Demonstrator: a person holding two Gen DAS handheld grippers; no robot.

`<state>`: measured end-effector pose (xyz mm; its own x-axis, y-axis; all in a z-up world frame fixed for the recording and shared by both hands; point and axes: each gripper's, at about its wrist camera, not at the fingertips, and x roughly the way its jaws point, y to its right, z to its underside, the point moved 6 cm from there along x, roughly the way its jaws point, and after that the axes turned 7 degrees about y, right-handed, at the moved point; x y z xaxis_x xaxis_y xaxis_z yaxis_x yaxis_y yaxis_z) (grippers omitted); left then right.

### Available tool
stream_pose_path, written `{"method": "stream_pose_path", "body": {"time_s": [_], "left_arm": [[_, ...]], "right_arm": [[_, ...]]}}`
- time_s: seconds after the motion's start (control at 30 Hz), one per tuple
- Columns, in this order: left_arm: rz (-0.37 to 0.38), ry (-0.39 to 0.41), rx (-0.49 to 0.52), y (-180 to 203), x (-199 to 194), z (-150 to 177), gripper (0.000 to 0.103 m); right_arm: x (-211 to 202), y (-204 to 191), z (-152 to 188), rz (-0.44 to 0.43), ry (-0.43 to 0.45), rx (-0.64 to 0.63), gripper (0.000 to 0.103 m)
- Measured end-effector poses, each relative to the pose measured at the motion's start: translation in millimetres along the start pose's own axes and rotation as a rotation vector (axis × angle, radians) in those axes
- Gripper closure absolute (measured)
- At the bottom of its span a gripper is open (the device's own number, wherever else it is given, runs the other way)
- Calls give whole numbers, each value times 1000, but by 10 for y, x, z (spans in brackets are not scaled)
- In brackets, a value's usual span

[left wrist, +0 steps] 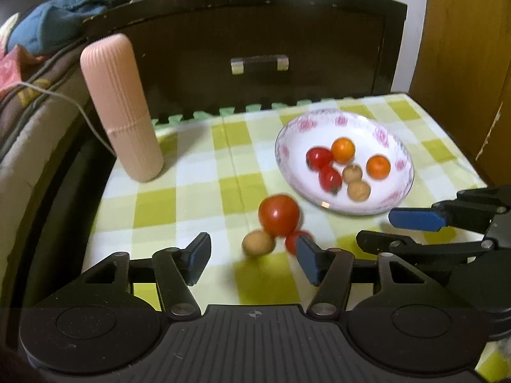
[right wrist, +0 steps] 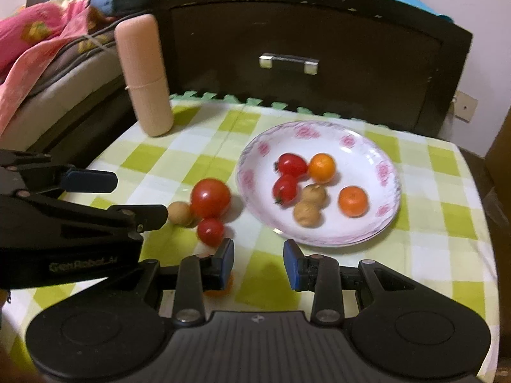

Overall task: Organize fruits
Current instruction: 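Move both open grippers back toward the remaining fruits on the cloth, then grasp another orange mandarin with the right gripper, then hold the mandarin in the right gripper while the left gripper approaches a brown fruit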

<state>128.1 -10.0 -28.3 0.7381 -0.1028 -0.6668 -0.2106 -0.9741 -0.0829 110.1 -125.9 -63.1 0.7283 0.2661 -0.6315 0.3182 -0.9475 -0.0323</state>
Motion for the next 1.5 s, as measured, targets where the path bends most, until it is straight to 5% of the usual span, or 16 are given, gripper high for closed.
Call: {"method": "stream_pose_path", "body": {"time_s": [1.03, 1.5], "left_arm": [[27, -101, -21, -143, 109, 246, 32], [110, -99, 120, -58, 617, 140, 41]], "right_arm": [[384, -265, 248, -151, -96, -57, 70], [340, -117, 291, -158, -116, 15, 72]]}}
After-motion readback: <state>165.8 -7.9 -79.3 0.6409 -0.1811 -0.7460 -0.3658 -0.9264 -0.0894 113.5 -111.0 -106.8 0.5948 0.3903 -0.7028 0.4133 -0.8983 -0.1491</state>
